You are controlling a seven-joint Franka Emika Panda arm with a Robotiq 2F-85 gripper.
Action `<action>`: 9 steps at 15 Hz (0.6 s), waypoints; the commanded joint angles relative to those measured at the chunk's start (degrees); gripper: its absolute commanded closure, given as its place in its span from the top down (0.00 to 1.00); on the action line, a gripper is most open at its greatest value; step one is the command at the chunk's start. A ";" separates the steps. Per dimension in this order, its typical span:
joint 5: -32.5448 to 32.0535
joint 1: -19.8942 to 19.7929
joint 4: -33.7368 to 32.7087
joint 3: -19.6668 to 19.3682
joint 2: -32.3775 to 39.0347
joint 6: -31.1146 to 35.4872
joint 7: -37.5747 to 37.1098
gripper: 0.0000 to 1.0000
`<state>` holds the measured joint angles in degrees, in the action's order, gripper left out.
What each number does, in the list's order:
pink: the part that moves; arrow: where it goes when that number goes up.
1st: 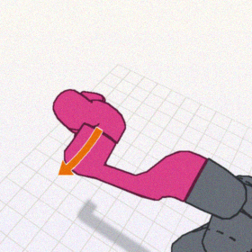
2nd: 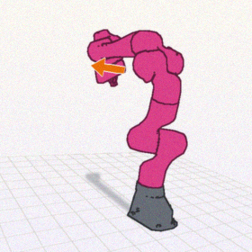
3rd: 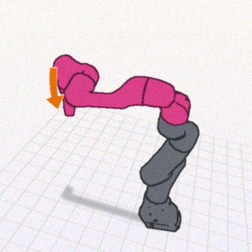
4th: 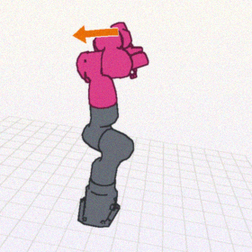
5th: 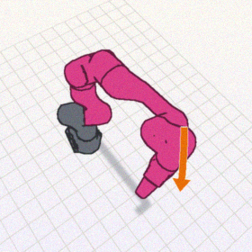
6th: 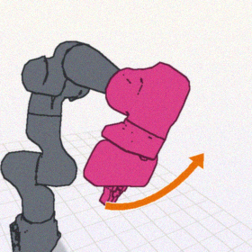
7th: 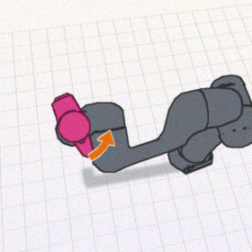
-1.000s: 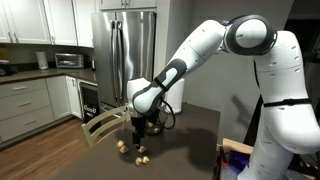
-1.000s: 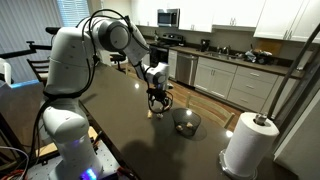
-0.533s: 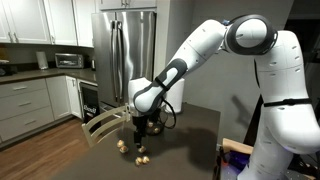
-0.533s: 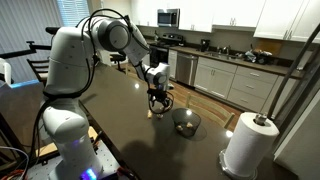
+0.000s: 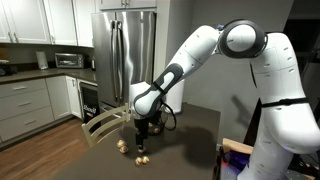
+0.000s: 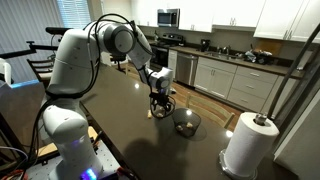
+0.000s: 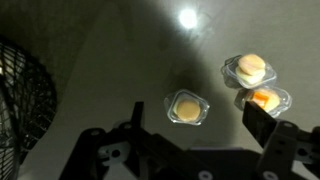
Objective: Move the basket to the right, pick up all the objects from the table and put them in the basket
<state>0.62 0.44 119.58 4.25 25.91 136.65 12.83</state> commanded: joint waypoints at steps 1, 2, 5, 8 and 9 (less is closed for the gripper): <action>0.85 -1.46 -1.92 0.75 2.27 0.96 2.38 1.00; 0.97 -1.63 -2.24 0.91 2.72 1.21 2.69 1.00; 1.31 -1.99 -3.33 1.38 3.98 1.60 3.62 1.00; 1.06 -1.77 -4.17 1.55 5.10 1.98 3.54 1.00; 1.08 -1.80 -4.49 1.64 5.41 1.90 3.51 1.00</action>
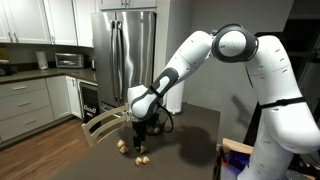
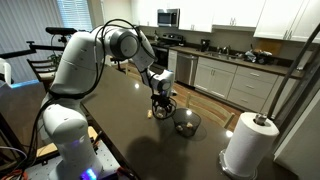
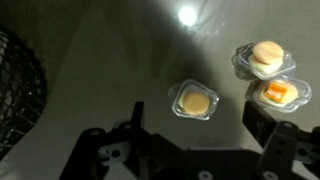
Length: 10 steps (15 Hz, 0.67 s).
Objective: Move the basket to the right, pick up all the objects from the table and put them in the basket
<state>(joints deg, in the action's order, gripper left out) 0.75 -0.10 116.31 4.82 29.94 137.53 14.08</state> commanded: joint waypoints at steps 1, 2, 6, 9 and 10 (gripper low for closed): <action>0.92 -1.32 -1.51 1.08 1.73 0.99 2.26 1.00; 0.82 -1.27 -1.94 1.05 2.27 0.93 2.14 1.00; 0.61 -1.24 -3.21 0.95 3.74 0.40 1.81 0.67; 0.46 -1.30 -3.81 0.87 4.56 0.42 1.74 0.47; 0.43 -1.29 -4.02 0.86 4.76 0.34 1.65 0.39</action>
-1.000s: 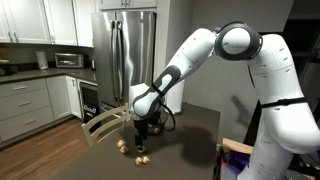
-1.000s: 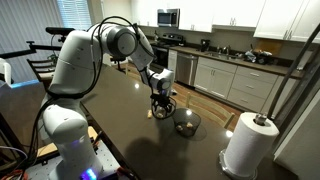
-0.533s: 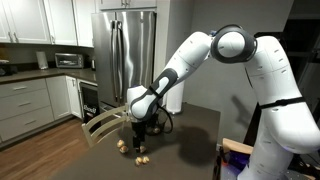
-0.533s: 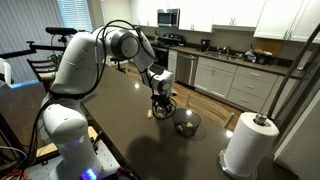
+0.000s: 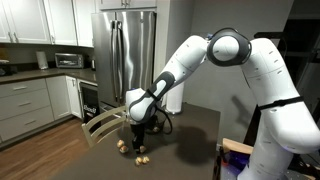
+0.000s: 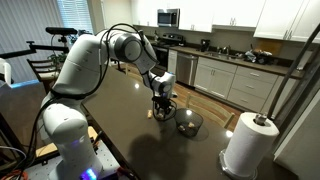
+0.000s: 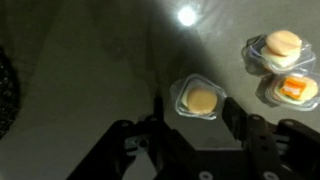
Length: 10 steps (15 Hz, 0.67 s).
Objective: Move the basket to the right, pick up all the objects from the table and put them in the basket
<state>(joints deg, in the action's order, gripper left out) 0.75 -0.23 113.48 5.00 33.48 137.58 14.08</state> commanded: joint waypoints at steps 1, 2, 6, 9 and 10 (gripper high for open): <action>0.40 -1.15 -1.43 0.60 1.32 0.22 1.50 0.34; 0.37 -1.17 -1.41 0.55 1.19 0.24 1.35 0.27; -0.03 -0.73 -0.96 0.27 0.48 0.01 0.39 0.41; 0.02 -0.73 -0.99 0.30 0.33 -0.26 0.34 0.10; 0.04 -0.73 -0.98 0.30 0.21 -0.27 0.31 0.08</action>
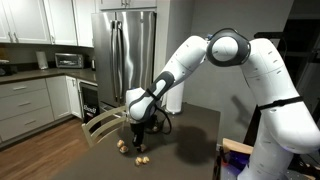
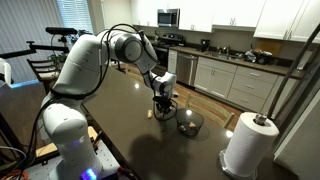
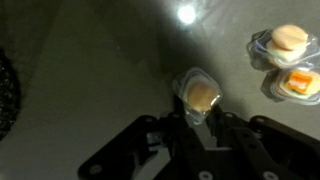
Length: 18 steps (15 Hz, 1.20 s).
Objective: Move the basket to the right, pick up all the objects from the table and put them in the basket
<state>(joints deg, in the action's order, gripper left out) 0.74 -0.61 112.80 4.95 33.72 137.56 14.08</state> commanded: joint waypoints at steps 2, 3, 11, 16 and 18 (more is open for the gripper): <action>0.02 -0.24 -0.16 0.35 -0.41 -0.52 0.10 0.01; 0.02 -0.13 0.15 0.37 -0.85 -0.60 -0.09 0.00; -0.01 1.17 2.19 0.58 -5.03 -1.25 -1.75 0.06; -0.45 2.31 3.47 0.25 -8.44 -1.46 -3.47 0.06; -0.44 2.47 4.17 0.13 -10.07 -1.17 -4.07 0.06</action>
<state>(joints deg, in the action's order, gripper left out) 0.73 1.43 114.29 5.47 27.70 136.95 11.90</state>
